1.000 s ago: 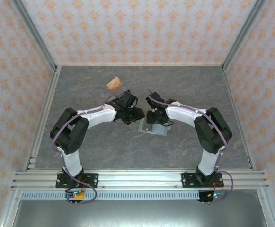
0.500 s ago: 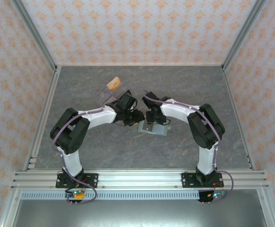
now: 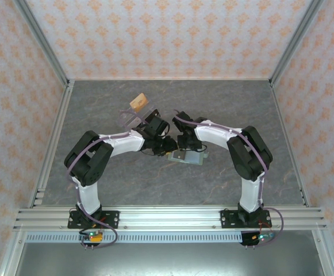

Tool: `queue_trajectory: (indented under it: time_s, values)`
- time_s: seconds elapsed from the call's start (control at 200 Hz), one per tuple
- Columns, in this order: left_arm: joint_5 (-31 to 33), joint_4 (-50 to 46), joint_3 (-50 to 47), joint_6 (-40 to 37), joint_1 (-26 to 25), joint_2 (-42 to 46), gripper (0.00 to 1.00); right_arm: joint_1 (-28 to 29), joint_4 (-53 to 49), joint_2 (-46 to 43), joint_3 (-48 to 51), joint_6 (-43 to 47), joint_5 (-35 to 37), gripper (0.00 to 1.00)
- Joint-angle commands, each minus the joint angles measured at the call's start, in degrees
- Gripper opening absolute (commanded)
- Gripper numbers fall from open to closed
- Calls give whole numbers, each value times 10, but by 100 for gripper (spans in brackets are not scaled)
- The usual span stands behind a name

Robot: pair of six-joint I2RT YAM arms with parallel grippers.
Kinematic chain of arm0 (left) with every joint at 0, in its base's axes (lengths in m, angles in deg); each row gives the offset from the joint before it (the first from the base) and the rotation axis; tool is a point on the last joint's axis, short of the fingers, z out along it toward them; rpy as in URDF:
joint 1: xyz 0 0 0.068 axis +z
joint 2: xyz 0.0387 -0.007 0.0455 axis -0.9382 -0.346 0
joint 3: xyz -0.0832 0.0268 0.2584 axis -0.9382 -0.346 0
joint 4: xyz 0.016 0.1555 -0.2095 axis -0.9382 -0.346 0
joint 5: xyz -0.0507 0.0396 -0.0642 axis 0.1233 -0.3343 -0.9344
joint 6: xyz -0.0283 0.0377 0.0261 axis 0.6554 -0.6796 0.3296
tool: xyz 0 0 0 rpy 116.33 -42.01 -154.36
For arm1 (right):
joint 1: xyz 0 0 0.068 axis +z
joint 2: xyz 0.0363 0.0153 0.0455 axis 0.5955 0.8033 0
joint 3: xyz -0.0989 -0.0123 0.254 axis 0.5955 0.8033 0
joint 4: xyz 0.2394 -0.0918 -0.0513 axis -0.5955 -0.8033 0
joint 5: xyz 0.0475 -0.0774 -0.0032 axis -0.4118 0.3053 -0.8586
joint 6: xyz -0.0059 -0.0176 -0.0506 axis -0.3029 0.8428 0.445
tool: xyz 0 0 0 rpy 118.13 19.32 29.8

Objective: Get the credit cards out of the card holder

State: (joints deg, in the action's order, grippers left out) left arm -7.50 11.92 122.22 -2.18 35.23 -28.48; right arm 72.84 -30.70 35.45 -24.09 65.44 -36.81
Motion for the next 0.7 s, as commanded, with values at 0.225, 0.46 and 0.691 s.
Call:
queue_trajectory:
  time_s: [0.225, 0.46, 0.691]
  values:
    - [-5, -13, 17, -16, -8, -20, 33, -3, -24, 29, 6, 3, 24, 29]
    - [-11, -13, 26, -20, -13, -24, 33, -3, -23, 29, 8, 3, 24, 29]
    - [-6, -13, 26, -22, -13, -14, 21, -3, -22, 26, 8, 2, 23, 29]
